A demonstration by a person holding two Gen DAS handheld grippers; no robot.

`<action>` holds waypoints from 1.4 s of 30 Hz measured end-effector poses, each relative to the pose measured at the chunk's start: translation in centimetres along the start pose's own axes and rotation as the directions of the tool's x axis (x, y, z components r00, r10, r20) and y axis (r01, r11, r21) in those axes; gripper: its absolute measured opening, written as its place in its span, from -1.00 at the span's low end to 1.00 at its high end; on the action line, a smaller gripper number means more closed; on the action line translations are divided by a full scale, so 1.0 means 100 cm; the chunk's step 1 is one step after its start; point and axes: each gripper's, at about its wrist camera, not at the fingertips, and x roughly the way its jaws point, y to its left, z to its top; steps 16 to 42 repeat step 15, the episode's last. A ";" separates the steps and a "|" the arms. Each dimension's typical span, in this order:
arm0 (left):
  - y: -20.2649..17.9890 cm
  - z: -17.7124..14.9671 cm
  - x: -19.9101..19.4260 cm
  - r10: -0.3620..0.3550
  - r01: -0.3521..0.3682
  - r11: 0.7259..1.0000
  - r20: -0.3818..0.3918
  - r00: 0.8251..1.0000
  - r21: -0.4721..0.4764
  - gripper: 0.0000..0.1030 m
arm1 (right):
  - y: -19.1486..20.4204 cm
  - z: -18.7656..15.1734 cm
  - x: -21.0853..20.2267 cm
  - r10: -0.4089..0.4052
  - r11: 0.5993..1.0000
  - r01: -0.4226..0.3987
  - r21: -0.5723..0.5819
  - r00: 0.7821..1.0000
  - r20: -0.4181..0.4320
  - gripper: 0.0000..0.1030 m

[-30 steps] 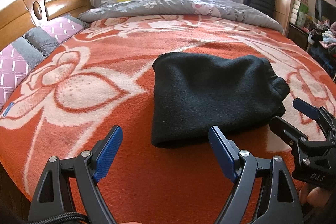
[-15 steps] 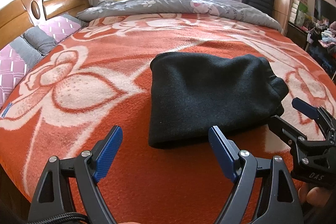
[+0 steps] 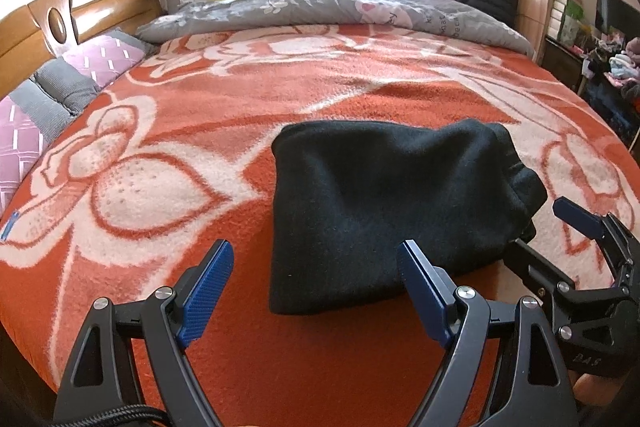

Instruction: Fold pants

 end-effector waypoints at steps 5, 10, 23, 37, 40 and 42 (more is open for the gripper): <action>0.000 -0.001 0.004 -0.009 0.009 1.000 -0.032 0.999 -0.007 0.63 | -0.002 0.002 0.003 0.001 1.000 -0.001 0.002 1.000 -0.012 0.86; -0.002 -0.002 0.002 -0.003 0.004 1.000 -0.034 0.999 0.005 0.63 | -0.001 0.003 0.004 0.004 1.000 -0.004 0.002 1.000 -0.015 0.86; -0.004 0.001 -0.002 0.009 -0.009 1.000 -0.027 1.000 0.006 0.63 | 0.000 0.004 0.003 0.001 1.000 -0.001 0.003 1.000 -0.009 0.87; -0.004 0.001 -0.002 0.009 -0.009 1.000 -0.027 1.000 0.006 0.63 | 0.000 0.004 0.003 0.001 1.000 -0.001 0.003 1.000 -0.009 0.87; -0.004 0.001 -0.002 0.009 -0.009 1.000 -0.027 1.000 0.006 0.63 | 0.000 0.004 0.003 0.001 1.000 -0.001 0.003 1.000 -0.009 0.87; -0.004 0.001 -0.002 0.009 -0.009 1.000 -0.027 1.000 0.006 0.63 | 0.000 0.004 0.003 0.001 1.000 -0.001 0.003 1.000 -0.009 0.87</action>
